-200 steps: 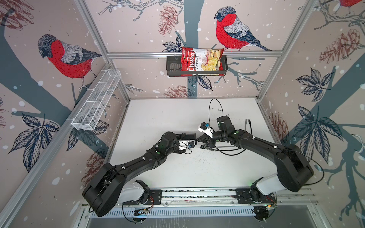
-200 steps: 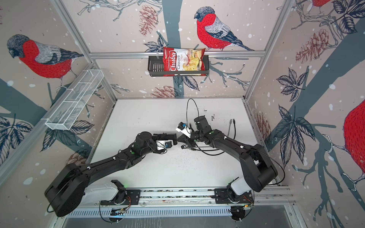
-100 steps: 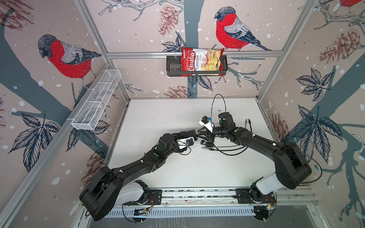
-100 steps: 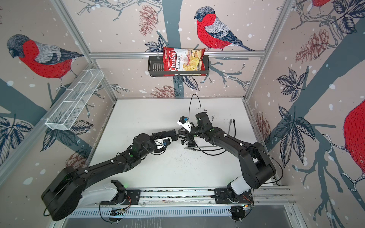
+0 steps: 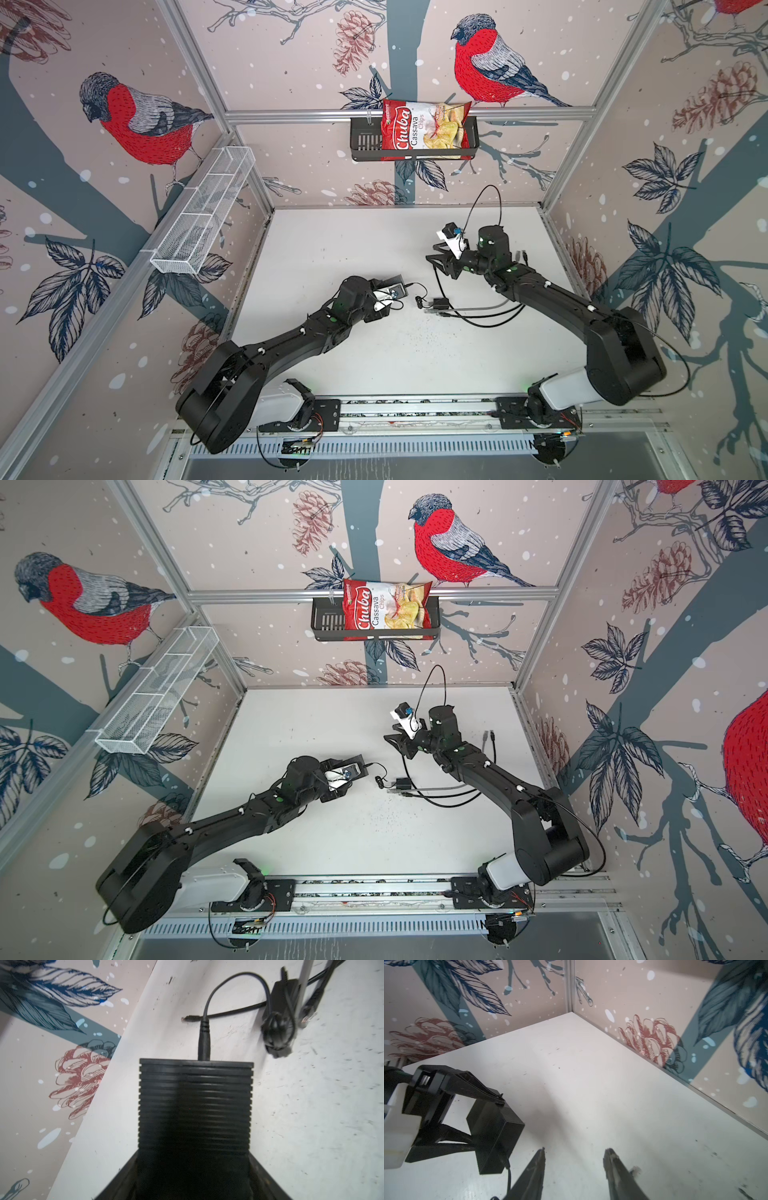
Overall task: Insert the plug into the switch port
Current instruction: 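Open right gripper off the plug while left gripper lowers the ribbed switch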
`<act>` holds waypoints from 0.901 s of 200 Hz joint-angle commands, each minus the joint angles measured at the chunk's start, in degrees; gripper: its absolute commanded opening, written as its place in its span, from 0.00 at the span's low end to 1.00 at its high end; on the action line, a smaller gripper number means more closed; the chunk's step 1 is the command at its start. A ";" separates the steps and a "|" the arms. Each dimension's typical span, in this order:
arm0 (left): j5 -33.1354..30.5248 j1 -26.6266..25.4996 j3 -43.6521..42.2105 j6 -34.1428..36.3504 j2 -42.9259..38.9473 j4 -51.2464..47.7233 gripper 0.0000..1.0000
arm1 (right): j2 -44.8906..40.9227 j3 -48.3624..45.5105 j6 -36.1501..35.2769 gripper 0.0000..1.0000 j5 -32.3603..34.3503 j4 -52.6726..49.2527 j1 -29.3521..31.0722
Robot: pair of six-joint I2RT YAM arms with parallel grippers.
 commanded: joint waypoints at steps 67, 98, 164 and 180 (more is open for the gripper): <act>-6.60 3.02 16.01 -19.73 14.55 -18.66 0.00 | -0.26 -5.26 15.59 0.48 18.66 0.70 -1.01; -6.60 3.84 20.76 -23.22 19.47 -25.08 0.00 | -2.71 -8.64 17.27 0.48 18.64 -0.92 0.08; -4.73 5.24 22.94 -26.40 23.70 -28.76 0.00 | -5.65 -13.62 16.91 0.48 18.66 -3.94 4.97; -3.79 5.91 23.35 -27.17 24.33 -29.73 0.00 | -5.87 -14.11 17.17 0.48 18.49 -4.66 5.81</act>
